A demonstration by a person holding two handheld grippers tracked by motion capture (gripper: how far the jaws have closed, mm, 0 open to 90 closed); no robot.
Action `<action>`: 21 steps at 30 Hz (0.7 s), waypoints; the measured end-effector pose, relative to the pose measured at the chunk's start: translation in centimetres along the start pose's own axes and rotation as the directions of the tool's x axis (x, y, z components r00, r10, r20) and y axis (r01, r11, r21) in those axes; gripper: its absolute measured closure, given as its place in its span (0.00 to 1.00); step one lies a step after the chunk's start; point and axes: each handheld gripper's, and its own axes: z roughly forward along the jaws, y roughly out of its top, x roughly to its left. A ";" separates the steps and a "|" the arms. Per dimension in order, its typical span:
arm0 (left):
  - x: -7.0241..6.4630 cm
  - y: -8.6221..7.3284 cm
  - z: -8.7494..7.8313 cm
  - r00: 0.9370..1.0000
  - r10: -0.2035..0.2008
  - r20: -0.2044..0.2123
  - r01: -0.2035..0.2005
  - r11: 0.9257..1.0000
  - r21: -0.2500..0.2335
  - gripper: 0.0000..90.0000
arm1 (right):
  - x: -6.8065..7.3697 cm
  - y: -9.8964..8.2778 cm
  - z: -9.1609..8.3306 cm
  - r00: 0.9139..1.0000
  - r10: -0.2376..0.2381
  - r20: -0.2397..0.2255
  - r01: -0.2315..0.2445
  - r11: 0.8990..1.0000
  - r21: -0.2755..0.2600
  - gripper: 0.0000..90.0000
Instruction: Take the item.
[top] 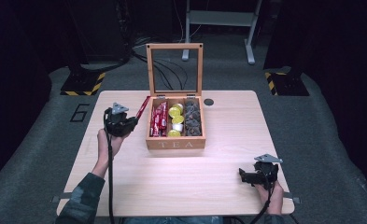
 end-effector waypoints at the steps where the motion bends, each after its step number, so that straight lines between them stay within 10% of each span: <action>1: 0.1 -0.1 -0.1 1.000 0.004 0.001 -0.004 1.000 0.005 0.93 | 0.0 0.0 0.0 1.000 0.000 0.000 0.000 1.000 0.000 0.00; 21: 2.7 -3.5 -1.5 0.998 -0.035 -0.057 0.036 0.999 0.022 0.93 | 0.0 0.0 0.0 1.000 0.002 0.003 -0.002 1.000 -0.002 0.00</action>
